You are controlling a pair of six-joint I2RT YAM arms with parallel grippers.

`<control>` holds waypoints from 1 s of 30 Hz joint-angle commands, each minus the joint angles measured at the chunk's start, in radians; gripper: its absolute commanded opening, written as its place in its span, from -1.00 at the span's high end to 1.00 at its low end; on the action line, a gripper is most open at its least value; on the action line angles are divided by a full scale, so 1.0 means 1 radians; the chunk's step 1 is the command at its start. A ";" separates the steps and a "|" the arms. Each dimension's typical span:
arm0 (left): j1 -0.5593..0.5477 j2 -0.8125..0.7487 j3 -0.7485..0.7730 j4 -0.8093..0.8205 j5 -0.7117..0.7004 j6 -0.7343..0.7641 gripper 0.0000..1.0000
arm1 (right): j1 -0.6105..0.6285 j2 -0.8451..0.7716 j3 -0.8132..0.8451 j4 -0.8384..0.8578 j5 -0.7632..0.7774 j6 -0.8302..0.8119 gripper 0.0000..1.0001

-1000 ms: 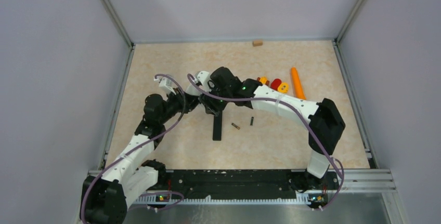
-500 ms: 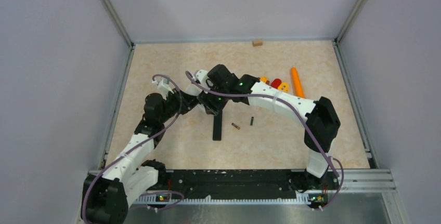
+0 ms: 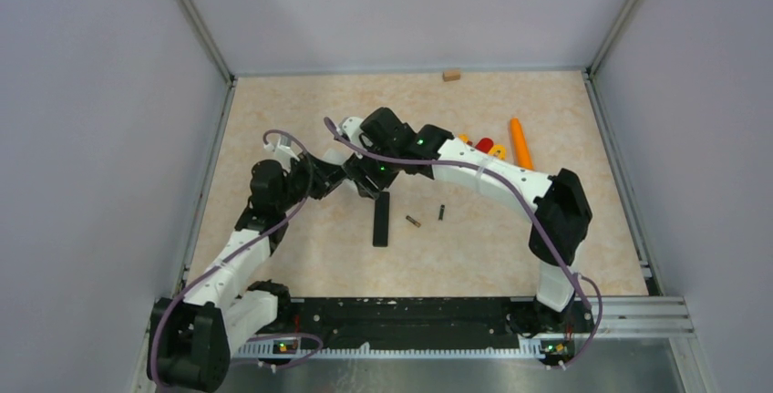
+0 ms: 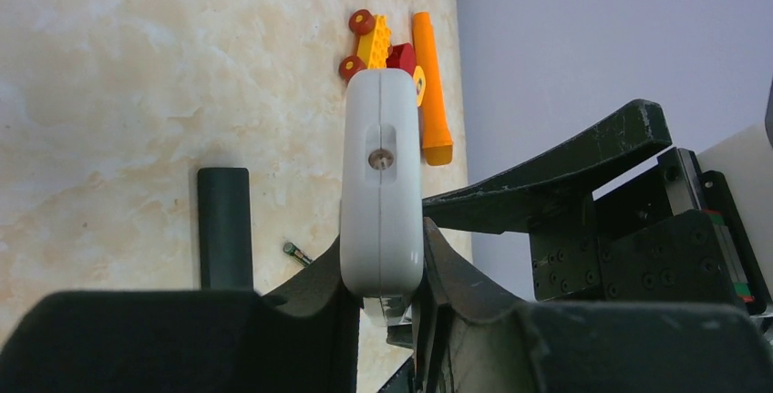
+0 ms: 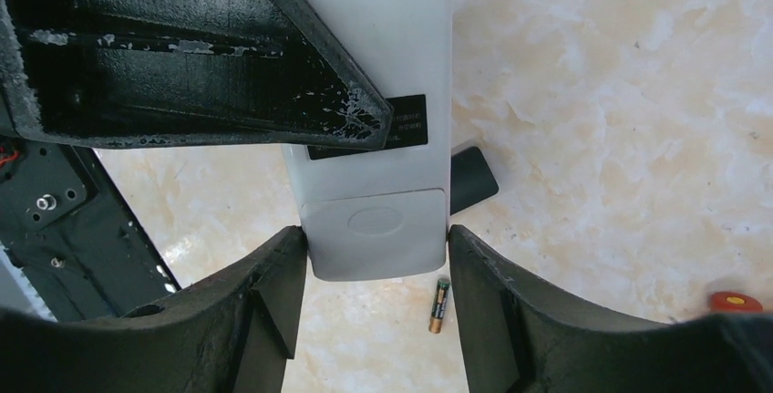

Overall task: Load the batteries into the remote control
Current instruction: Load the battery cover into the remote control.

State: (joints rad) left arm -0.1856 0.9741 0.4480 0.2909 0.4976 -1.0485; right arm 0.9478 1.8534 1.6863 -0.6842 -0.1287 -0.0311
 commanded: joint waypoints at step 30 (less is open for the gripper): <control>0.096 0.020 0.055 0.101 0.179 -0.077 1.00 | -0.109 -0.227 -0.239 0.420 -0.197 0.388 -0.97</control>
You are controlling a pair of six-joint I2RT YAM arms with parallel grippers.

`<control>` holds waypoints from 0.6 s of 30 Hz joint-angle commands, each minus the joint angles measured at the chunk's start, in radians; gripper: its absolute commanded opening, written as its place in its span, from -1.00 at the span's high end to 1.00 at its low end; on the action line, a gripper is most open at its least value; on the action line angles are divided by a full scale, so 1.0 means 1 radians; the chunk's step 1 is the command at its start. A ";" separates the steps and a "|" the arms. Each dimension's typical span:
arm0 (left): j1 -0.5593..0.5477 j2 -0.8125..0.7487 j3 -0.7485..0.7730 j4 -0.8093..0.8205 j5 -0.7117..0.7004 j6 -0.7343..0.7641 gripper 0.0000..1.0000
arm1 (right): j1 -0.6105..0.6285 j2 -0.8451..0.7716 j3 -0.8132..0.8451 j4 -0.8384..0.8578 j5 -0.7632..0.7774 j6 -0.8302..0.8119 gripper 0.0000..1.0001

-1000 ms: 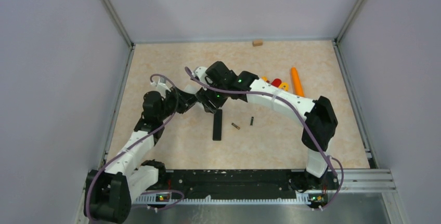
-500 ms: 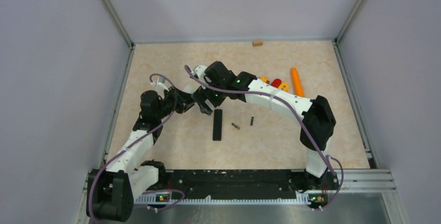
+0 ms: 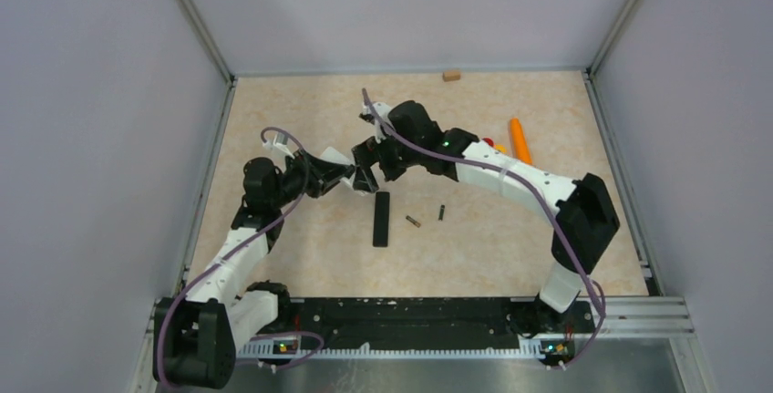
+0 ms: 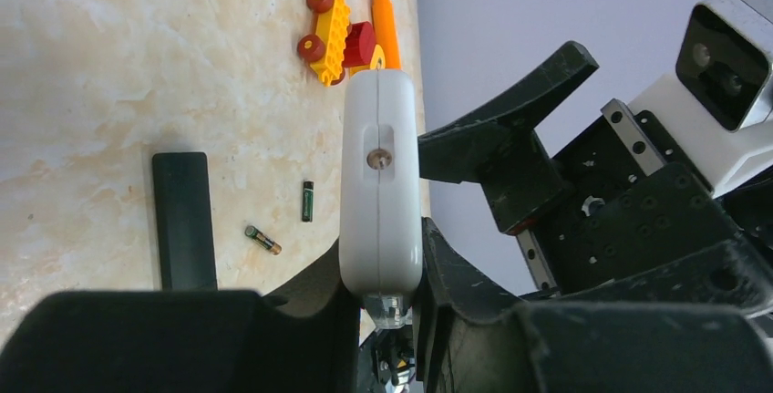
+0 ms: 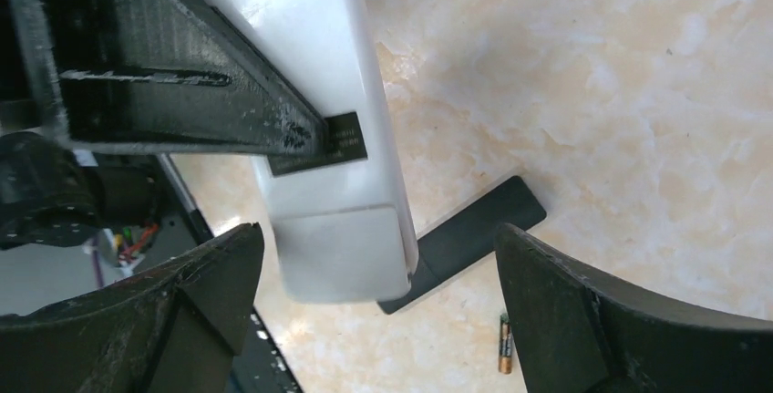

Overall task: Load the batteries into the remote control
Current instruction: Load the battery cover into the remote control.

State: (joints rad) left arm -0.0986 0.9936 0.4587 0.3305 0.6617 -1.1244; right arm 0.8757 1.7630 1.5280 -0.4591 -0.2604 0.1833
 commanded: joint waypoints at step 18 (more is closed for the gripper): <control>0.013 -0.056 0.041 0.119 0.027 -0.160 1.00 | -0.058 -0.299 -0.495 0.698 0.047 0.824 -0.78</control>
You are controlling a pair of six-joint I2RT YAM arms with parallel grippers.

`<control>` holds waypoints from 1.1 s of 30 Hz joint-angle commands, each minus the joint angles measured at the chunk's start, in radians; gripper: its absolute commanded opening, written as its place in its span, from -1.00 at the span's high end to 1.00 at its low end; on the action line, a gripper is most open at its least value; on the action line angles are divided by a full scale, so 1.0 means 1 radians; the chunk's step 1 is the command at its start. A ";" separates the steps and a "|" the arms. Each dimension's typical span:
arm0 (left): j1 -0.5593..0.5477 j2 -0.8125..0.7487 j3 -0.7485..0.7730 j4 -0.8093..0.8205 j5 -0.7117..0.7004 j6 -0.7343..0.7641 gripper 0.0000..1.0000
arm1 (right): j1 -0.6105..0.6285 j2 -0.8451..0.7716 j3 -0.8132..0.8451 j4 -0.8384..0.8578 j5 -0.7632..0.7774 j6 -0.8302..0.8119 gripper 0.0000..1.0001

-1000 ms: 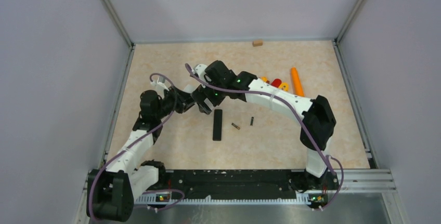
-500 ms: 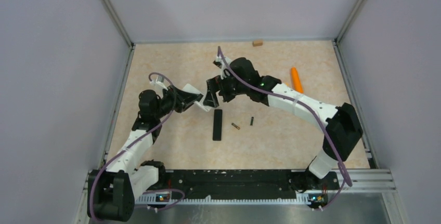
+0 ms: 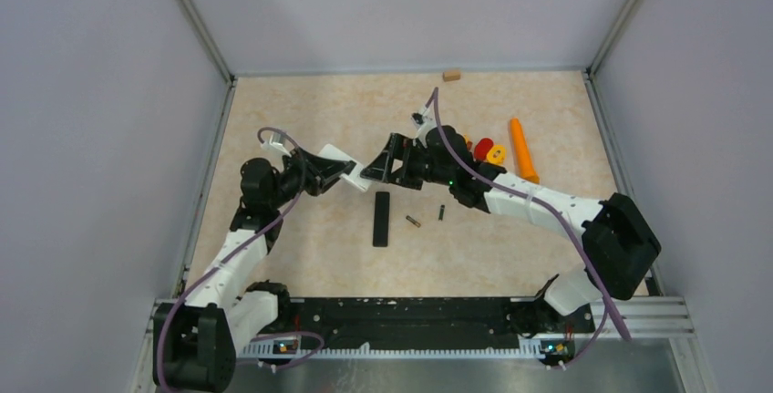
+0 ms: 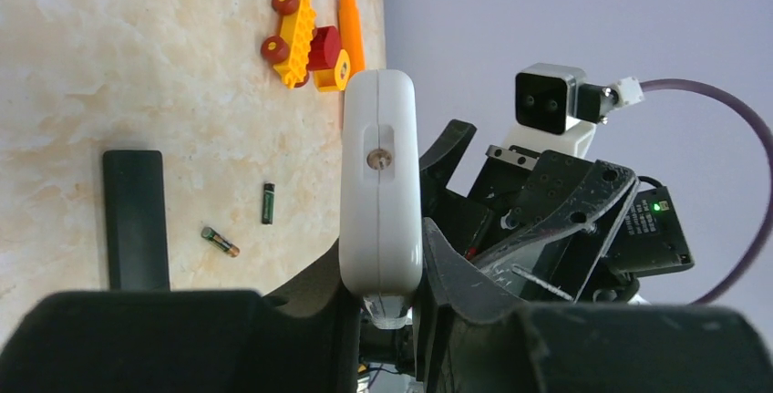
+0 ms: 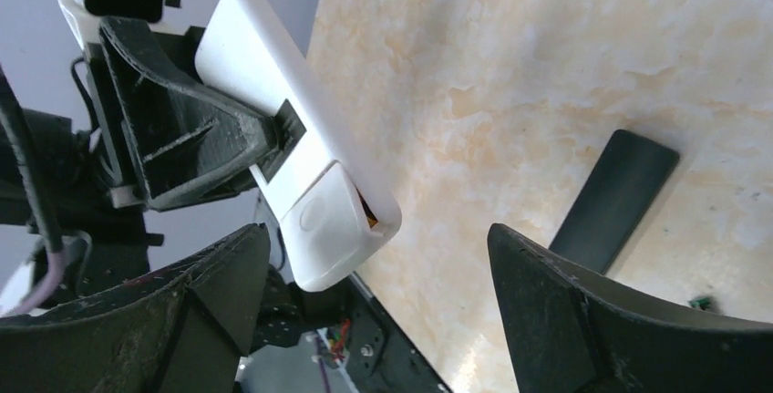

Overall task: Load the batteries into the remote control
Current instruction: Load the battery cover into the remote control.

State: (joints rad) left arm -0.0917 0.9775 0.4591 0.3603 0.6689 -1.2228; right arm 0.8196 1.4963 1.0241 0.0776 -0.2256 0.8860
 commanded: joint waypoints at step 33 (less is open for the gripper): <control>-0.011 -0.057 0.038 0.382 0.181 -0.256 1.00 | 0.007 0.142 -0.017 0.513 -0.124 0.271 0.43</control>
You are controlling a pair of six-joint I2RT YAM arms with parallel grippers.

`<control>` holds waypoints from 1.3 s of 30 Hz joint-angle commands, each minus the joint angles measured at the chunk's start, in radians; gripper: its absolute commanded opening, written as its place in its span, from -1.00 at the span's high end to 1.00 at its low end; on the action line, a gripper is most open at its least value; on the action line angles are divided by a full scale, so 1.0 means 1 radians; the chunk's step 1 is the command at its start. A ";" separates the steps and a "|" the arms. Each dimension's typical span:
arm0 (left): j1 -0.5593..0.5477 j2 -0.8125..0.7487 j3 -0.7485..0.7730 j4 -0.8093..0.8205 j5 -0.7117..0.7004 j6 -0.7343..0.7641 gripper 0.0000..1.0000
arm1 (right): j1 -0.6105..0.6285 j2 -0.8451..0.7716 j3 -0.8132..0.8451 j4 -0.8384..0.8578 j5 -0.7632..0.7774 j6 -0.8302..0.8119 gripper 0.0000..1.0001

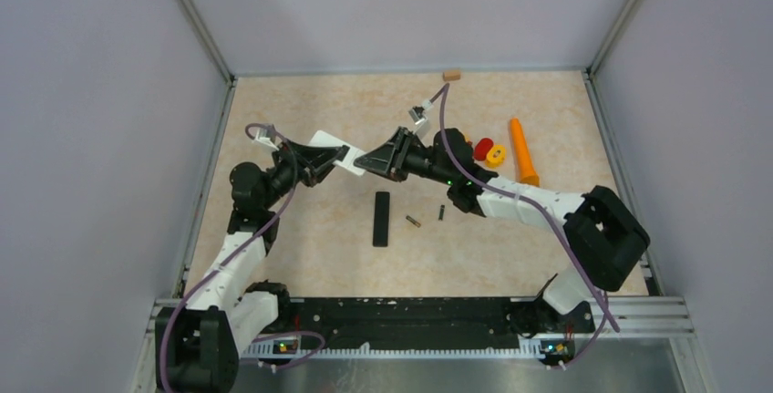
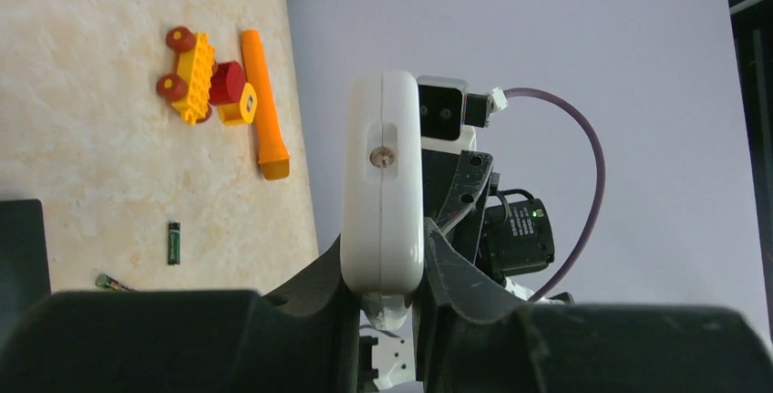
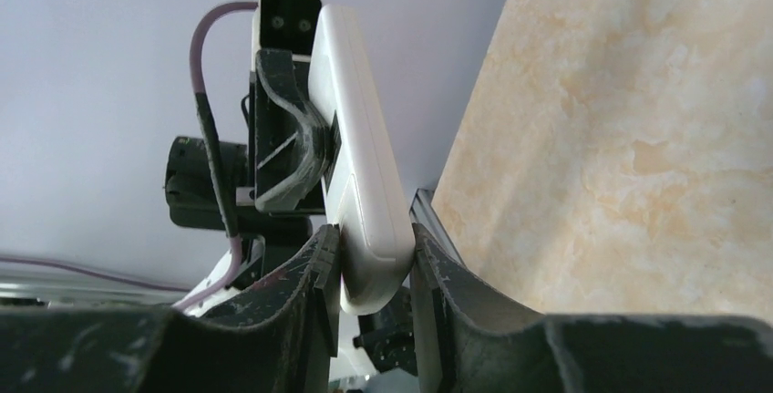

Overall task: Load the batteries into the remote control
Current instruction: Load the battery cover into the remote control.

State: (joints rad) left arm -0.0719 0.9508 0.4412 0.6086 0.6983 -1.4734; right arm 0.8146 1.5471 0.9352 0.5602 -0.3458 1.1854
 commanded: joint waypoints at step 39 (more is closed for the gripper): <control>-0.014 -0.039 0.121 0.079 0.310 0.303 1.00 | -0.024 -0.233 0.037 -0.239 -0.128 -0.441 -0.72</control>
State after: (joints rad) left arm -0.0868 0.9661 0.5591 0.6037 0.9436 -1.2297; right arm 0.7998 1.3636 0.9009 0.4904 -0.4545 0.8616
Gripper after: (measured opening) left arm 0.254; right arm 0.860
